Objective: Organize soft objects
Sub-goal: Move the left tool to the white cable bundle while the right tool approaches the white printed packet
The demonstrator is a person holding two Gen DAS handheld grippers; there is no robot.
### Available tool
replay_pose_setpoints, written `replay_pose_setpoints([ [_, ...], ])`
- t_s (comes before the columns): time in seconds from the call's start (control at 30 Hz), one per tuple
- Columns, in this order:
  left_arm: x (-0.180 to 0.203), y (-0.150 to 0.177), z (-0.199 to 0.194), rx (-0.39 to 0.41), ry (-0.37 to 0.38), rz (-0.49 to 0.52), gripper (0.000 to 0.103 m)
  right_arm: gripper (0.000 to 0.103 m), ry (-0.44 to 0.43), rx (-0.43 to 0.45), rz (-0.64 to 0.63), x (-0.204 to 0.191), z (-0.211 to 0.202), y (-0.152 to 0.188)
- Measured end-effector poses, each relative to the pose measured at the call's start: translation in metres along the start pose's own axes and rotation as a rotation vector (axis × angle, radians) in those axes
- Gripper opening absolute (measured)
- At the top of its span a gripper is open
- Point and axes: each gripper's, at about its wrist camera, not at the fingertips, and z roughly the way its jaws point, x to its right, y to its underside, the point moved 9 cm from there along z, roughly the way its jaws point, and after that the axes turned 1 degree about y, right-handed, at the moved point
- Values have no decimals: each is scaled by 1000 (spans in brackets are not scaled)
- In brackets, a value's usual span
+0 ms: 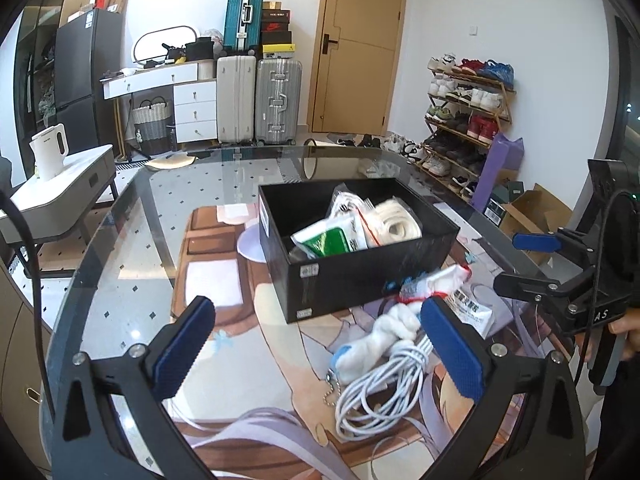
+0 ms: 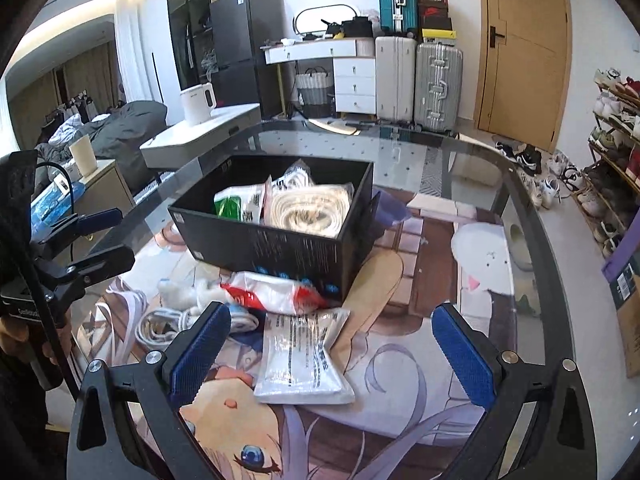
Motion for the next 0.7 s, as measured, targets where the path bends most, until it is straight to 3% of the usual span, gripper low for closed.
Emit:
replay_pose_setpoints([
  [0.7, 18, 43, 16, -96, 2, 62, 103, 102, -3, -155, -43, -17, 51, 37],
])
